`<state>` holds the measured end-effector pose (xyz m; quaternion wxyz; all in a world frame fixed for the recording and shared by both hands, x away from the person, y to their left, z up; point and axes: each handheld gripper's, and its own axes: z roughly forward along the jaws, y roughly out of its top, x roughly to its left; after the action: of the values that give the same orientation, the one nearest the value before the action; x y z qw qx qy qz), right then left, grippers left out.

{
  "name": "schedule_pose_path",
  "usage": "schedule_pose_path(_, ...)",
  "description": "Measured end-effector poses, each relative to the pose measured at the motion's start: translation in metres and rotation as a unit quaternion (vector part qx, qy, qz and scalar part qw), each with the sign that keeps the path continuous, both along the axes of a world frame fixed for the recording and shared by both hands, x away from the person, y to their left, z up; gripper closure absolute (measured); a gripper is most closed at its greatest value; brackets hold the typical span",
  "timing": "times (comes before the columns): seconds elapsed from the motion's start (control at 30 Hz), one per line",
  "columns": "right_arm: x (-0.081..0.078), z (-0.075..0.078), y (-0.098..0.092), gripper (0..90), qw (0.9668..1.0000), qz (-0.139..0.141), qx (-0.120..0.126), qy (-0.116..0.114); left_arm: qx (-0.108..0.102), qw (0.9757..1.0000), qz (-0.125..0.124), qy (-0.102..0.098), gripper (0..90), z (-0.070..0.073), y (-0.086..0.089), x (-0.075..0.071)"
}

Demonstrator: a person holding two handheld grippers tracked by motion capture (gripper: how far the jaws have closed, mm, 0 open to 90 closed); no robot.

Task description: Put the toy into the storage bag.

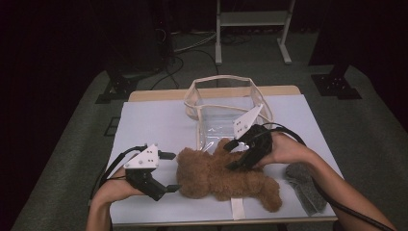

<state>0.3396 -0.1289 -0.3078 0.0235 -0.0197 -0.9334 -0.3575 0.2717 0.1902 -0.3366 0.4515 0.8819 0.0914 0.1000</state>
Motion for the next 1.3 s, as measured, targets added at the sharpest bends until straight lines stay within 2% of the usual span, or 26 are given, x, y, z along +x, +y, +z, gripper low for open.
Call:
schedule_pose_path(0.23,0.0,-0.008,0.009,33.6,1.0,0.006,-0.002,-0.001,0.0,1.0,0.0,-0.002,8.9,0.001,0.001,0.0)
schedule_pose_path(0.5,-0.004,-0.022,0.023,33.4,0.9996,0.015,-0.022,-0.011,-0.001,1.0,-0.002,-0.004,8.9,0.002,0.002,-0.001)
schedule_pose_path(0.77,-0.003,-0.037,0.026,34.9,0.9989,0.009,-0.043,-0.014,0.0,1.0,-0.002,0.0,9.0,0.001,0.002,-0.001)
schedule_pose_path(1.3,-0.003,-0.039,0.024,37.2,0.9991,0.004,-0.039,-0.016,0.002,1.0,-0.003,0.0,8.9,0.001,0.001,-0.001)
